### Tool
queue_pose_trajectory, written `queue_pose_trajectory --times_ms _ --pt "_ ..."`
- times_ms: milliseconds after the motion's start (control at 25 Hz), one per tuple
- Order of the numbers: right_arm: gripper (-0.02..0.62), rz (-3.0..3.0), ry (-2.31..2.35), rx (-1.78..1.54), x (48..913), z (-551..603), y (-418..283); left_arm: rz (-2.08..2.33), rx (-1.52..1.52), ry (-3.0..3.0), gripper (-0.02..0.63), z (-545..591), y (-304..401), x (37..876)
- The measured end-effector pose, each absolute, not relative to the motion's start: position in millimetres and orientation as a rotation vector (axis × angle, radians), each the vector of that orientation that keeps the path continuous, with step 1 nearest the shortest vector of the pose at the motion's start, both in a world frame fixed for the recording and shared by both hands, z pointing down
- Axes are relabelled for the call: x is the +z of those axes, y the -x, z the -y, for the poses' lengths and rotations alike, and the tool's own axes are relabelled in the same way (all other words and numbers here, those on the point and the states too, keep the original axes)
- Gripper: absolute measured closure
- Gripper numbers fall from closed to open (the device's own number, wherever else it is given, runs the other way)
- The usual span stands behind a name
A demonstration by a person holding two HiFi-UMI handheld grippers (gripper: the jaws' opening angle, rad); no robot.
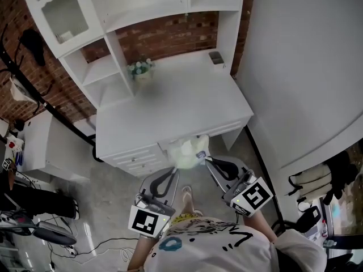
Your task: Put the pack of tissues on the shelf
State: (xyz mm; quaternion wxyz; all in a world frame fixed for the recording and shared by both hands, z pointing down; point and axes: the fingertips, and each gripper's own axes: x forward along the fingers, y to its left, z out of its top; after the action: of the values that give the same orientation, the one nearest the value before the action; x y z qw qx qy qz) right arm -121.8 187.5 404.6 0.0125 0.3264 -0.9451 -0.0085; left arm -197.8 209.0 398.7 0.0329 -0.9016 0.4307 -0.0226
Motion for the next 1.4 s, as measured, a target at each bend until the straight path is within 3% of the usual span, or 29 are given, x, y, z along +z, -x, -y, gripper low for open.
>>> queue_pose_trajectory --times_ms 760,1400 --pt "0.568 2.871 -1.240 -0.040 391.9 -51.2 123.1 -1.098 -0.047 2.849 0.588 -59.6 201.5 387.9" --pt "0.567 2.779 -1.400 -0.025 400.0 -16.5 100.6 -0.959 -0.016 2.922 0.587 -12.8 180.1 397.0"
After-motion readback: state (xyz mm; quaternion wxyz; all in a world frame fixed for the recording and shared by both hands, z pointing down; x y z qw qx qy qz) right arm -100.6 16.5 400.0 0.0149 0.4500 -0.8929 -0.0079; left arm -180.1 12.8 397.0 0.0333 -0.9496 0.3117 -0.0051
